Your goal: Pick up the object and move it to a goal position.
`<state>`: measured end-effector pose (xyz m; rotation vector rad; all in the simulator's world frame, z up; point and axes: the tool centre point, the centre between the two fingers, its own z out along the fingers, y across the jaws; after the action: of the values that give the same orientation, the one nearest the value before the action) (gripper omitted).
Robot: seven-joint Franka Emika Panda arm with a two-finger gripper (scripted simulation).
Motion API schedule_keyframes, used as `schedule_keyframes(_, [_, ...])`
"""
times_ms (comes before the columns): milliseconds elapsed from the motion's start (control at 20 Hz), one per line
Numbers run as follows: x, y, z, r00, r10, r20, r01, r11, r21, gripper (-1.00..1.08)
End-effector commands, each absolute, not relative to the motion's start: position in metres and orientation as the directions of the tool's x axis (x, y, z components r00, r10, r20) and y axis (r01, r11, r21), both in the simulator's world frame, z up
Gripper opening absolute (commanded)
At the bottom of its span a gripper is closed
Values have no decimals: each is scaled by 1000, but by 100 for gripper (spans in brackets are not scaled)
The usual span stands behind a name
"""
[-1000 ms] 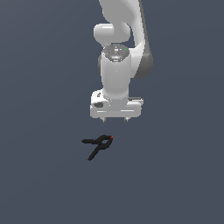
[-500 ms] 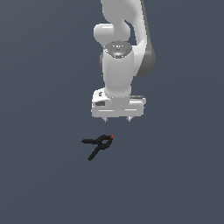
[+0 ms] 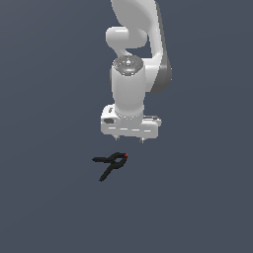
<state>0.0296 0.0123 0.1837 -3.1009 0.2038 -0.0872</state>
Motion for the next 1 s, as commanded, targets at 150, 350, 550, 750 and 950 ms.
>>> schedule_keyframes(150, [35,1,167,960,-278,38,-276,-960,-42,100])
schedule_keyframes(350, [40,-9,152,917,-399,25,-398,-916,-43,100])
schedule_keyframes(550, [44,-19,137,858,-514,14,-513,-858,-40,100])
schedule_keyframes(750, [48,-30,122,785,-619,5,-618,-785,-34,100])
schedule_keyframes(950, [51,-40,107,701,-714,-1,-713,-700,-25,100])
